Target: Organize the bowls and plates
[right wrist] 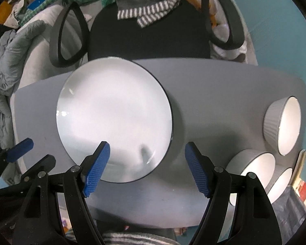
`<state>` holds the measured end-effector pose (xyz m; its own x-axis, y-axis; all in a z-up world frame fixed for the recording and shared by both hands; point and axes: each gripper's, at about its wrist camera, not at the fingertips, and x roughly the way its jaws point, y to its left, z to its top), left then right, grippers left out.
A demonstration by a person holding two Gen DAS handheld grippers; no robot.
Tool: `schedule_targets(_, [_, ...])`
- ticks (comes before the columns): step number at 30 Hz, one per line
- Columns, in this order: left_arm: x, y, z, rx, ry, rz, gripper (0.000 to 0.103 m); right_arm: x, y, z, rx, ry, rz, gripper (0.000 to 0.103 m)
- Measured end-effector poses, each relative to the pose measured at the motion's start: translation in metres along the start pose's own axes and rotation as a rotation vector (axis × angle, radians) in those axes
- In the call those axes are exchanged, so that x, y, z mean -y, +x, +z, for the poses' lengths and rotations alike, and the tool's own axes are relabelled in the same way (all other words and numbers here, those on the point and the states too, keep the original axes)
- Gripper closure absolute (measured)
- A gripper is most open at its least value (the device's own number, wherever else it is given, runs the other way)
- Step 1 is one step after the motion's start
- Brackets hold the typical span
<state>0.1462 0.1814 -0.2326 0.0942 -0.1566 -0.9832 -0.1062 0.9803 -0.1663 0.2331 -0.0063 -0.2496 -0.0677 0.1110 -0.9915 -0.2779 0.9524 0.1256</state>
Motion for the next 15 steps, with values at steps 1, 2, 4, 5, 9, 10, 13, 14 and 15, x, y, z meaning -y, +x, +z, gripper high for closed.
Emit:
schedule_targets(1, [0.000, -0.005, -0.003, 0.010, 0.006, 0.003, 0.039, -0.001, -0.004, -0.002, 0.013, -0.004, -0.007, 0.028])
schedule_targets(2, [0.000, -0.007, -0.004, 0.016, 0.010, 0.003, 0.038, -0.003, -0.009, -0.005, 0.031, -0.012, -0.018, 0.028])
schedule_targets(4, [0.000, -0.015, -0.008, 0.028, 0.016, -0.001, 0.038, -0.007, -0.018, -0.011, 0.064, -0.029, -0.039, 0.028])
schedule_targets(5, [-0.001, -0.018, -0.010, 0.036, 0.016, -0.004, 0.037, -0.008, -0.021, -0.015, 0.078, -0.035, -0.048, 0.028])
schedule_targets(9, [-0.004, -0.038, -0.018, 0.101, 0.032, 0.019, 0.037, -0.014, -0.039, -0.027, 0.135, -0.051, -0.073, 0.028])
schedule_targets(10, [-0.005, -0.042, -0.019, 0.113, 0.038, 0.021, 0.037, -0.015, -0.045, -0.030, 0.153, -0.048, -0.075, 0.028])
schedule_targets(13, [-0.011, -0.055, -0.022, 0.138, 0.047, 0.015, 0.037, -0.017, -0.059, -0.036, 0.206, -0.033, -0.076, 0.028])
schedule_targets(14, [-0.013, -0.059, -0.023, 0.146, 0.050, 0.012, 0.037, -0.017, -0.064, -0.039, 0.223, -0.032, -0.078, 0.028])
schedule_targets(15, [-0.015, -0.064, -0.025, 0.156, 0.054, 0.010, 0.036, -0.018, -0.069, -0.042, 0.239, -0.032, -0.081, 0.028])
